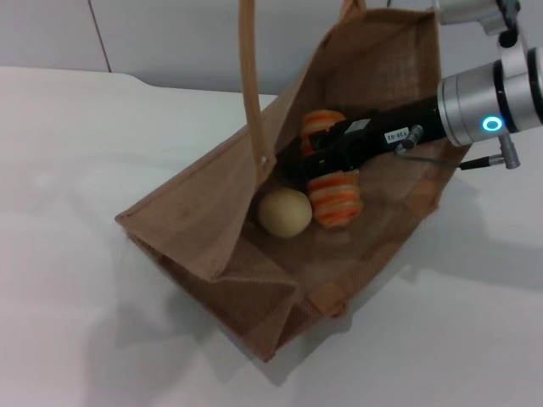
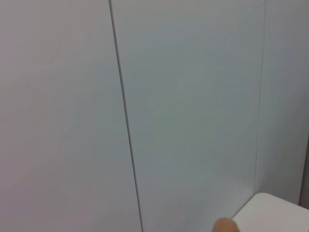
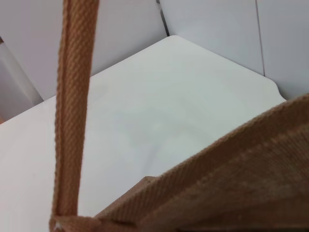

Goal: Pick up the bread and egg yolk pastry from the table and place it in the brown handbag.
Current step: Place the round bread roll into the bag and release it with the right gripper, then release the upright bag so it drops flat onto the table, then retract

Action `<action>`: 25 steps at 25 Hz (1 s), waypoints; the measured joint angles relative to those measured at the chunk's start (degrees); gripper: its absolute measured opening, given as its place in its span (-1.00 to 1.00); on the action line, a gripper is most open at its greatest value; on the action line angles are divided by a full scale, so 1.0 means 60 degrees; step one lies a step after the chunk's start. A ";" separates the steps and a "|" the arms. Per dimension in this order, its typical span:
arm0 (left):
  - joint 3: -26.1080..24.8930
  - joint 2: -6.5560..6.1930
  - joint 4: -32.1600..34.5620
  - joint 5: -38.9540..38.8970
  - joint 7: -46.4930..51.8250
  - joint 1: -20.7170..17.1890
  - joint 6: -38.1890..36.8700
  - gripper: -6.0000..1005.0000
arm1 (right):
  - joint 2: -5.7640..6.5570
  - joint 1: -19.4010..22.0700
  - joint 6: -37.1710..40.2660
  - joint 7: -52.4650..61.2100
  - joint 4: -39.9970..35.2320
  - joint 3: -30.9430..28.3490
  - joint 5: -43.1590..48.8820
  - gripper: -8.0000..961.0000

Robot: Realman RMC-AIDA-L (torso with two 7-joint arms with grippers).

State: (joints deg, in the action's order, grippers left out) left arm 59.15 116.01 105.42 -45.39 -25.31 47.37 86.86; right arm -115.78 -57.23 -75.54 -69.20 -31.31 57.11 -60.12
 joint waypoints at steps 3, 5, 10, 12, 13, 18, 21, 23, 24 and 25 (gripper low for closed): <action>-0.0006 -0.0001 -0.0003 0.0010 0.0000 -0.0034 0.0000 -0.75 | 0.0004 0.0022 0.0079 0.0020 0.0003 -0.0021 0.0006 0.71; -0.0063 -0.0023 -0.0006 0.0042 0.0000 -0.0106 -0.0001 -0.75 | 0.0005 0.0027 0.0117 0.0084 0.0003 0.0002 0.0044 0.77; -0.0237 -0.0079 0.0006 0.0256 -0.0019 -0.0564 -0.0105 -0.75 | 0.0046 0.0153 0.0041 0.0465 -0.0184 0.0039 0.0873 0.84; -0.0397 -0.0083 -0.0010 0.0416 -0.0120 -0.0853 -0.0211 -0.75 | 0.0069 0.0387 0.0149 0.0791 -0.0474 -0.0098 0.1663 0.84; -0.0489 -0.0084 -0.0026 0.0436 -0.0179 -0.0938 -0.0230 -0.75 | 0.0079 0.0567 0.0191 0.1006 -0.0745 -0.0204 0.2046 0.83; -0.1011 -0.0087 -0.0157 0.0424 -0.0473 -0.1411 -0.0244 -0.75 | 0.0025 0.1781 0.0022 0.1520 -0.2591 -0.0953 0.2895 0.82; -0.1204 -0.0088 -0.0351 0.0402 -0.0613 -0.1616 -0.0325 -0.75 | 0.0010 0.2344 0.0004 0.1540 -0.3343 -0.1390 0.2871 0.81; -0.1236 -0.0089 -0.0443 0.0399 -0.0633 -0.1673 -0.0398 -0.75 | 0.0008 0.2650 0.0000 0.1564 -0.3792 -0.1769 0.2905 0.80; -0.1239 -0.0089 -0.0504 0.0397 -0.0647 -0.1686 -0.0433 -0.75 | 0.0010 0.2770 0.0001 0.1566 -0.3963 -0.1924 0.2919 0.80; -0.1245 -0.0089 -0.0570 0.0393 -0.0668 -0.1693 -0.0452 -0.75 | 0.0008 0.2896 0.0010 0.1566 -0.4145 -0.2064 0.2934 0.80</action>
State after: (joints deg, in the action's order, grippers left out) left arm 51.68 115.48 102.00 -43.03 -29.32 37.21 84.15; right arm -115.73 -39.86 -75.48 -59.80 -56.17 44.73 -42.52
